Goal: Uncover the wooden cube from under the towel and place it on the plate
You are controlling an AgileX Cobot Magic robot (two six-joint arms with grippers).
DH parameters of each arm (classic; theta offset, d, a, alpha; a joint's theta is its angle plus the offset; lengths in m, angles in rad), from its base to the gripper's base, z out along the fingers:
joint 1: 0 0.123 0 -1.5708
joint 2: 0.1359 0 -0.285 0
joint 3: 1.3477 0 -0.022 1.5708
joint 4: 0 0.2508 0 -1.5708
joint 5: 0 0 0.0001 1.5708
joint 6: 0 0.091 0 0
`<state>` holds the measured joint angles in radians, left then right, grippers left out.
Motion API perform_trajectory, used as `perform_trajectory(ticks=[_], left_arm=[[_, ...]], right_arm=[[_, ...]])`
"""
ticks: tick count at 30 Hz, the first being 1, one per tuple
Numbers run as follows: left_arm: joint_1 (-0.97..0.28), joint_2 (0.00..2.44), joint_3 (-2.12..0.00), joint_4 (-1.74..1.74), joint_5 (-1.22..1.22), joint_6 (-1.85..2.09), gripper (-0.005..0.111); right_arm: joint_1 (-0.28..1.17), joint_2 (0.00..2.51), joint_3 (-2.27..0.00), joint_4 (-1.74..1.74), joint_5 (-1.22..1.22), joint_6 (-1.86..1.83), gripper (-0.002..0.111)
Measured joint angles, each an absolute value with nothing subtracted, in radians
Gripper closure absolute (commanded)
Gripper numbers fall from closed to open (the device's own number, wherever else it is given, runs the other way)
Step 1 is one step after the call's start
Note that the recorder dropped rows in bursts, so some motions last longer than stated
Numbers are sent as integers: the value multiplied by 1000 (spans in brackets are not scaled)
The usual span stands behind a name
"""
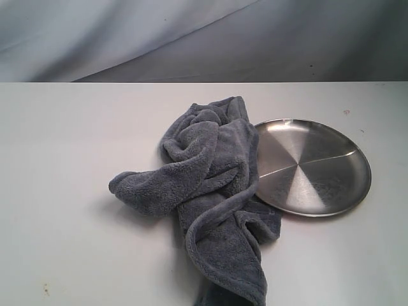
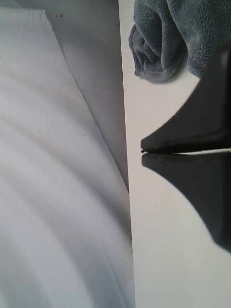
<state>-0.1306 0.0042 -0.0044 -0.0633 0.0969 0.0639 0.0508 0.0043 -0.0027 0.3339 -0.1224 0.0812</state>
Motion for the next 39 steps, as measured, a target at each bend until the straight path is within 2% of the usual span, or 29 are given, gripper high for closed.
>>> perform_trajectory(ticks=[8,12,19,27,39], left_arm=[[-131,4,-4,-63,97,64,107],[-131,4,-4,-63,97,64,107],[-131,4,-4,-63,97,64,107],[-131,4,-4,-63,97,64,107],[-131,4,-4,-63,97,64,107]], right_arm=[[51,4,-3,534,-188,97,108],[51,4,-3,436,-181,94,108],[51,4,-132,259,34,70,108],[51,3,-315,158,189,-255,108],[51,3,-358,151,547,-443,108]])
